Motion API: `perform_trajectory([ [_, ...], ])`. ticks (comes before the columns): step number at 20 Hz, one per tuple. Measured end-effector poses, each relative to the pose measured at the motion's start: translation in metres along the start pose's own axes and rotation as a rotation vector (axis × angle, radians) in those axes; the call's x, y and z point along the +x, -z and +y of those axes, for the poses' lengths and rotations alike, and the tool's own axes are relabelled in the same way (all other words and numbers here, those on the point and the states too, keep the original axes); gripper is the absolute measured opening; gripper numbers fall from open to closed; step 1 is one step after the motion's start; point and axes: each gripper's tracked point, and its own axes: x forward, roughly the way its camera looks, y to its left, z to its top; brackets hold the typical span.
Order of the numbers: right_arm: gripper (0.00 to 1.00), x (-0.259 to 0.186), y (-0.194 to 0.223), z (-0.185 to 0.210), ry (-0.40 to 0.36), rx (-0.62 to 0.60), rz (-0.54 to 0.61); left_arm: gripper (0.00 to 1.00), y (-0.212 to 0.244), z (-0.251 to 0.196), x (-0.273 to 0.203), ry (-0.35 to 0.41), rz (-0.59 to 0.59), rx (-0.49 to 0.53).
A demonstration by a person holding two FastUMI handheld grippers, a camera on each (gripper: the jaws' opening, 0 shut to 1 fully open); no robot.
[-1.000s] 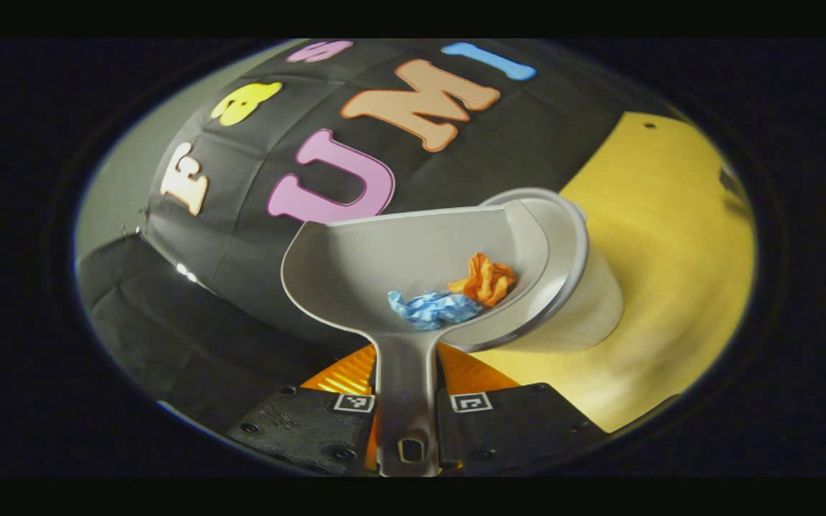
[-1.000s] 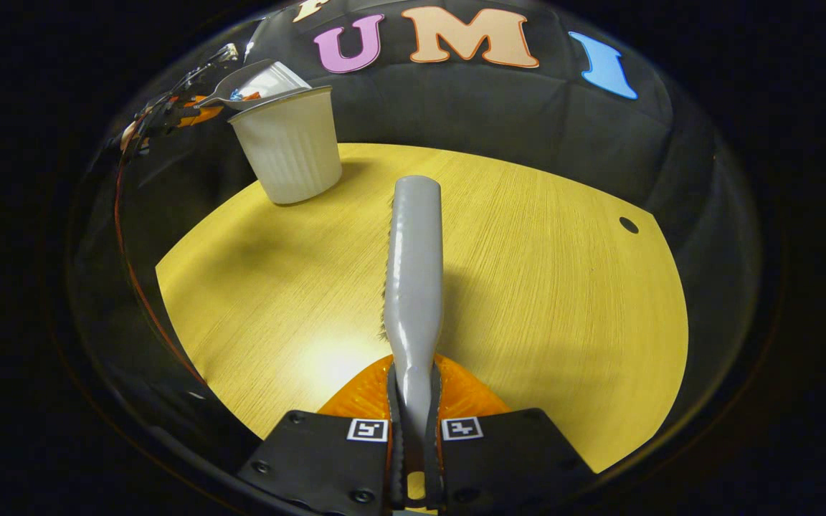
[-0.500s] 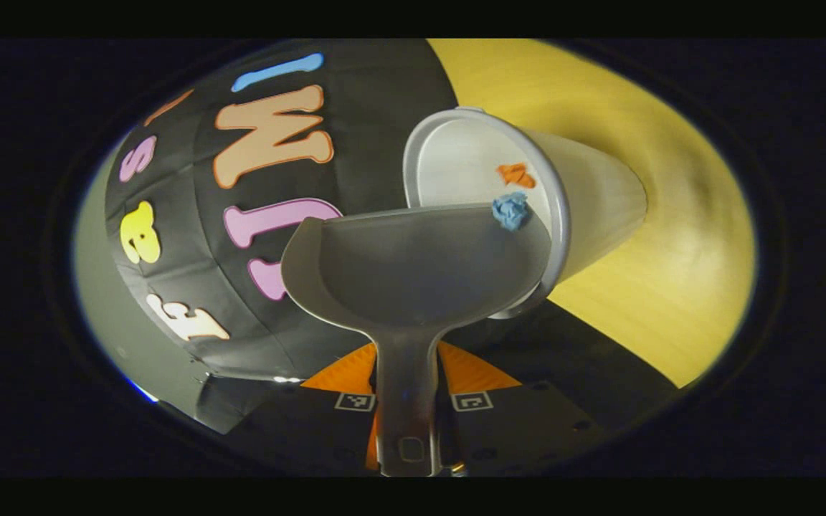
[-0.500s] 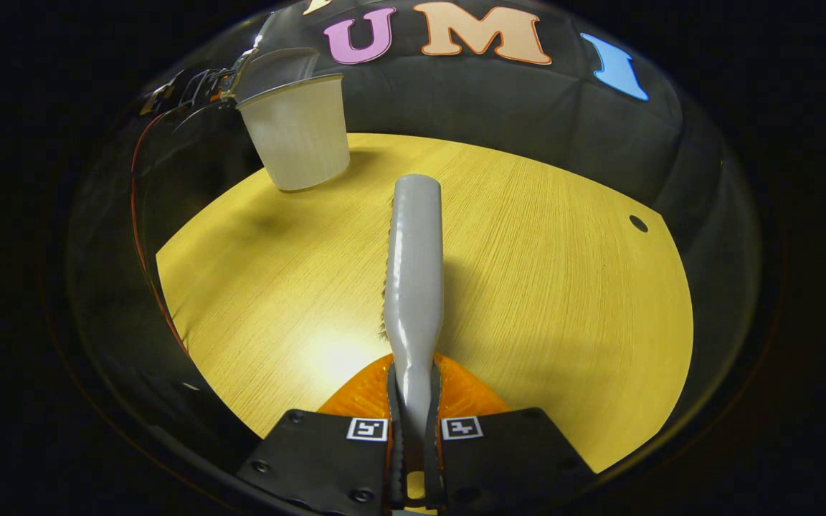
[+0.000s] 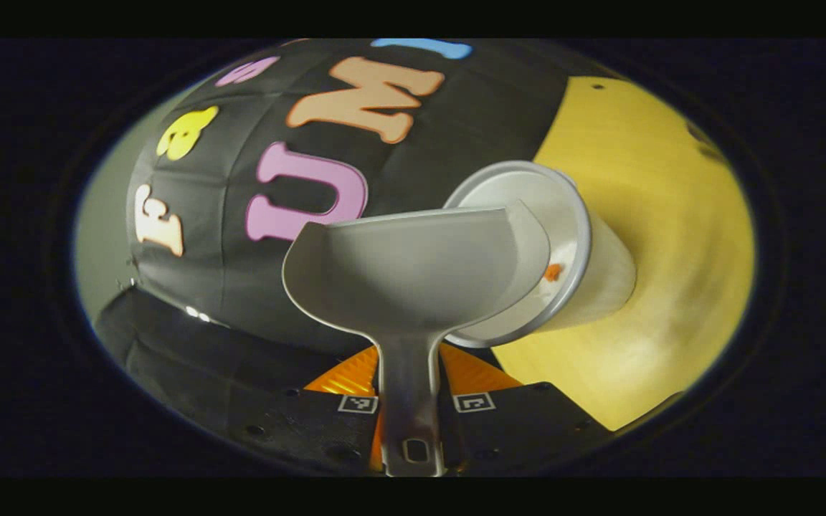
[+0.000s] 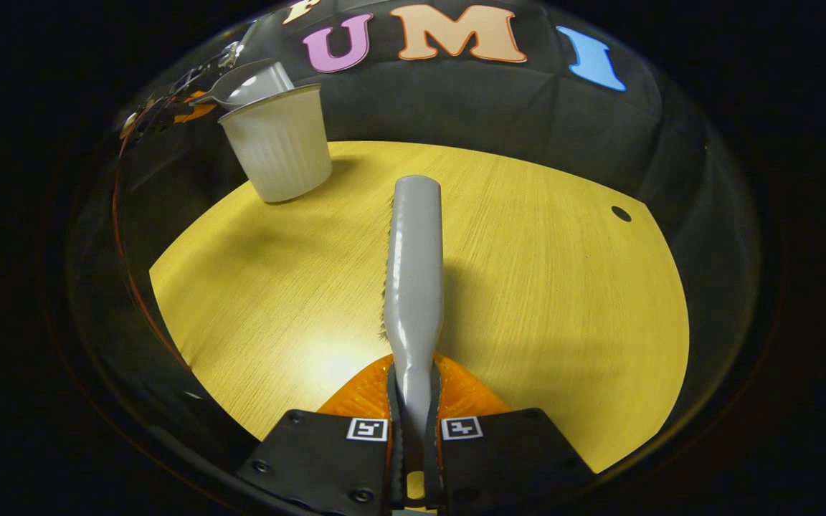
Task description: Pick up the small broom and dustpan from the desktop, sweep the trash into the dustpan with the broom, and then empty the trash into the garbage bin.
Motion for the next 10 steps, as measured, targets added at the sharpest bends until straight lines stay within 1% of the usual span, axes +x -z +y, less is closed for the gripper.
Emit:
perform_trajectory([
  [1, 0.13, -0.002, -0.001, -0.004, 0.005, 0.020, -0.006, 0.24, -0.010, -0.009, -0.009, 0.032, -0.032, -0.104],
  [3, 0.13, -0.004, -0.002, -0.008, 0.018, 0.058, -0.015, 0.24, -0.036, -0.034, -0.032, 0.108, -0.097, -0.297],
  [4, 0.13, -0.006, -0.003, -0.010, 0.023, 0.077, -0.018, 0.24, -0.049, -0.046, -0.040, 0.141, -0.123, -0.359],
  [5, 0.13, -0.007, -0.005, -0.013, 0.030, 0.096, -0.024, 0.24, -0.061, -0.058, -0.048, 0.170, -0.147, -0.405],
  [6, 0.13, -0.008, -0.006, -0.014, 0.033, 0.117, -0.028, 0.22, -0.075, -0.070, -0.056, 0.190, -0.177, -0.449],
  [9, 0.13, -0.011, -0.010, -0.019, 0.045, 0.173, -0.049, 0.23, -0.112, -0.107, -0.082, 0.271, -0.253, -0.561],
  [10, 0.13, -0.012, -0.012, -0.021, 0.062, 0.187, -0.061, 0.26, -0.121, -0.119, -0.091, 0.300, -0.265, -0.603],
])
